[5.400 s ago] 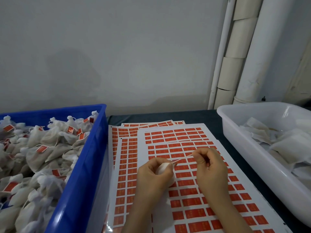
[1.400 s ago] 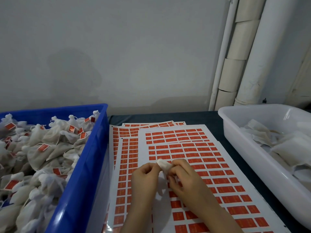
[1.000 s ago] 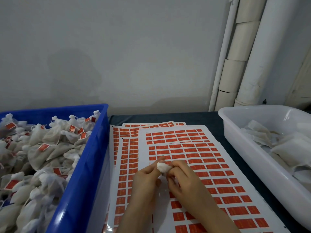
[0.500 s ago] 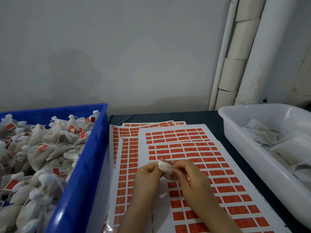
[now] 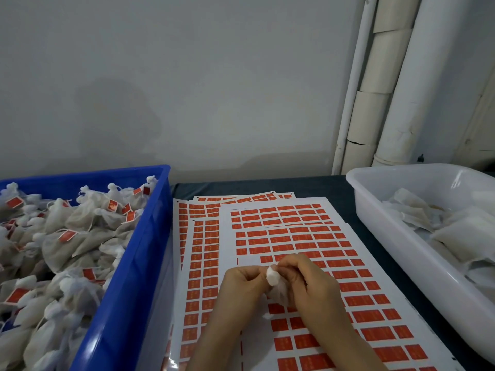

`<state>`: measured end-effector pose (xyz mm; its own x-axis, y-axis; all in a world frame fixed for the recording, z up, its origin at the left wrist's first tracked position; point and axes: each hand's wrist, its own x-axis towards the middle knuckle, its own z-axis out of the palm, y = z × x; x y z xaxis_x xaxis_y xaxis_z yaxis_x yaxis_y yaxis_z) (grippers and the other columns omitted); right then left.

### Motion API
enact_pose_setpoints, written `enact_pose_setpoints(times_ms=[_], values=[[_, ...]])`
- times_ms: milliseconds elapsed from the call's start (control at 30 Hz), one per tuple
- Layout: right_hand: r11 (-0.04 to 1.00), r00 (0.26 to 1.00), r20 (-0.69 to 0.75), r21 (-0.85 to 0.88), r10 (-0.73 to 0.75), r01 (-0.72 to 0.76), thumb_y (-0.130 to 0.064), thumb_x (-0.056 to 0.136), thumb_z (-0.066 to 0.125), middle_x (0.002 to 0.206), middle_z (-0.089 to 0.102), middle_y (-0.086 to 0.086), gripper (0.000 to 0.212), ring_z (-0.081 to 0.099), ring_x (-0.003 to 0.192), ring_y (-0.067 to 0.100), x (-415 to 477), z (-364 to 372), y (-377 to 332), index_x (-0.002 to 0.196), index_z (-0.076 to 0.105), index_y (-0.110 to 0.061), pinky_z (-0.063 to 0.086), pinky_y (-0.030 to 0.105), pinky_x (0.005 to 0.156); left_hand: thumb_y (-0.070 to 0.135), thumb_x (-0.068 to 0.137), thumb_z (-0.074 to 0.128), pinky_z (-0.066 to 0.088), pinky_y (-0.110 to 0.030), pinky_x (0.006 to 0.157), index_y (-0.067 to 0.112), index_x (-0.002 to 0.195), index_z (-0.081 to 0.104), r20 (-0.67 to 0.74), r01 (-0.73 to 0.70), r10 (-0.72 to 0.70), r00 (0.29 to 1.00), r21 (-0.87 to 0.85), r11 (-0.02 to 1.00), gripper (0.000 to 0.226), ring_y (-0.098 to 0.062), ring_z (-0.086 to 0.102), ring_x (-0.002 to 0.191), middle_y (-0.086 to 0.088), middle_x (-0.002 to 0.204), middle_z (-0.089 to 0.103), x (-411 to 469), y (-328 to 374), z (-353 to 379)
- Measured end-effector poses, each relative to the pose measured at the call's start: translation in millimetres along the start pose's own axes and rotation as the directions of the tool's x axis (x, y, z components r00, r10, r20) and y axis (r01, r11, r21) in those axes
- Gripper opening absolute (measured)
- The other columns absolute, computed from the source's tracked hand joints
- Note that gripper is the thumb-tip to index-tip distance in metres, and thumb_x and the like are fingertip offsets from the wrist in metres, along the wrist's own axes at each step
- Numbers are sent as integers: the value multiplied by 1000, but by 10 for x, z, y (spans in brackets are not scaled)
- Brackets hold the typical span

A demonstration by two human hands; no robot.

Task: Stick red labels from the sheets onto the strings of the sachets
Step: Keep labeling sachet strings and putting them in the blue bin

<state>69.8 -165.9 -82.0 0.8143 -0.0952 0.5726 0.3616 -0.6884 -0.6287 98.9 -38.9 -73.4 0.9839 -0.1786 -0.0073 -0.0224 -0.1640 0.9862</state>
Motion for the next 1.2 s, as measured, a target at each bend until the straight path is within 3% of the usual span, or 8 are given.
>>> enact_pose_setpoints(times_ms=[100,267,500,633,733,900,1067,1200], values=[[1000,1000,-7,-10,7,-7,-27,79,51,79,69,-4,23,51,55,-8,-1,9,17,89,68,-14,32,-11,62,22,89,61,41,1,51,49,53,69,29,-19,19,999,-5,1000,45,12,62,67,23,62,68,0,14,-4],[1000,1000,-5,-2,30,-30,-29,79,50,79,70,-5,26,52,57,-9,9,14,47,90,69,-14,38,-7,59,22,86,65,43,1,56,45,65,73,54,-63,63,997,-16,998,32,10,63,76,20,74,71,7,32,-11],[993,989,93,20,112,-114,-42,79,38,101,57,-22,44,53,82,-10,28,3,42,113,62,-28,37,-6,71,17,91,58,44,-1,54,45,64,72,39,-16,16,999,-5,1000,41,9,63,75,21,73,70,14,5,4],[995,982,174,54,68,-79,-43,82,36,104,48,-35,31,49,90,-18,30,-22,2,110,49,-47,35,-5,80,16,93,55,44,-3,51,32,71,69,0,12,-12,1000,-22,1000,30,7,63,71,20,69,69,40,-20,21],[995,974,218,70,58,-75,-44,84,35,102,51,-35,25,56,90,-11,31,-23,-15,106,45,-52,44,4,85,13,94,52,45,-4,53,26,76,66,-11,5,-6,1000,-60,998,26,3,64,68,18,67,68,46,-27,29],[991,976,206,95,69,-90,-38,88,42,90,52,-36,21,58,79,-11,29,-3,-2,103,48,-50,48,5,76,11,93,53,46,-6,54,20,78,65,-30,-16,13,999,-102,995,22,3,64,70,15,69,69,28,-28,70],[991,984,168,107,63,-82,-44,80,41,84,48,-40,20,50,87,-24,37,-23,10,96,42,-55,40,-4,69,13,92,55,46,-6,54,22,76,68,-59,-4,-2,998,-101,995,22,-3,65,70,12,70,69,31,-27,56],[994,990,135,93,46,-58,-41,80,44,83,49,-39,20,52,87,-22,24,-13,26,96,44,-54,41,-4,69,13,92,55,45,-5,53,22,77,67,-51,-18,14,999,-86,996,21,2,63,71,15,69,68,15,-13,63]])
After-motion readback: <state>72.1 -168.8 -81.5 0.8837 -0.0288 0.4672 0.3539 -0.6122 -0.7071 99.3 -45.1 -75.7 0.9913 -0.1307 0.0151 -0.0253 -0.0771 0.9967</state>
